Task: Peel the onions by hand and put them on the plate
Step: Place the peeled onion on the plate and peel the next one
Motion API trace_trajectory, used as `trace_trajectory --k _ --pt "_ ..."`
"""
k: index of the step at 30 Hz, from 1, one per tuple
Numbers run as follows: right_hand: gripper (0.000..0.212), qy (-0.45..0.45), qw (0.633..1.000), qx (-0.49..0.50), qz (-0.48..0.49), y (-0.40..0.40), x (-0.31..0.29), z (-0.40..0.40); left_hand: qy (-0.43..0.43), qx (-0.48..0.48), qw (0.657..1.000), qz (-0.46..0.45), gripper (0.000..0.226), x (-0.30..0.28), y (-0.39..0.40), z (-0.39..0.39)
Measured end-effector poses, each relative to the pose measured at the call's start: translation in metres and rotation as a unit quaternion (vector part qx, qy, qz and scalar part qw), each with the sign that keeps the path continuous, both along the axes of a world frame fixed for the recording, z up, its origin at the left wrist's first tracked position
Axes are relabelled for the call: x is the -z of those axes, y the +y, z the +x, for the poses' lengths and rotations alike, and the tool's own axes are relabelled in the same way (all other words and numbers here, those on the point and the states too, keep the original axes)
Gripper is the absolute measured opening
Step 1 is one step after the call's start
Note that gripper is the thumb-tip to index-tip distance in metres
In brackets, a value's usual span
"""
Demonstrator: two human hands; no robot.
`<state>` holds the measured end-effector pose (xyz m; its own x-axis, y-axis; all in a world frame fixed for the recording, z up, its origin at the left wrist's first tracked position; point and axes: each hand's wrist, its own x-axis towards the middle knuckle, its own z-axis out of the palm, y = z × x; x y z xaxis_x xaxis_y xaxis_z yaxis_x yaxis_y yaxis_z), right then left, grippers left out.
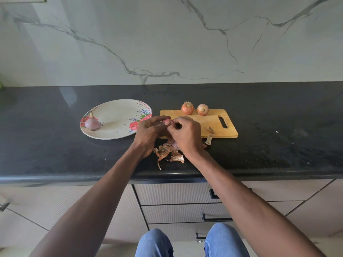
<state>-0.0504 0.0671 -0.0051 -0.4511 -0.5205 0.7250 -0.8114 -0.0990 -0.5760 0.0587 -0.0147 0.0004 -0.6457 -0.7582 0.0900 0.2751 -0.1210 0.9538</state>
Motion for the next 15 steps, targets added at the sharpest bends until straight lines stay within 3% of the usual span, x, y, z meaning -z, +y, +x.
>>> trace_trajectory --k 12,15 --pt "0.015 -0.059 0.998 0.006 0.01 0.0011 -0.0011 -0.004 -0.018 -0.008 0.999 -0.043 0.013 -0.0025 0.0048 0.0023" --pt "0.007 -0.137 0.991 -0.002 -0.003 0.0043 -0.0059 -0.004 -0.012 0.0 1.0 -0.027 0.013 -0.0036 0.006 0.0032"
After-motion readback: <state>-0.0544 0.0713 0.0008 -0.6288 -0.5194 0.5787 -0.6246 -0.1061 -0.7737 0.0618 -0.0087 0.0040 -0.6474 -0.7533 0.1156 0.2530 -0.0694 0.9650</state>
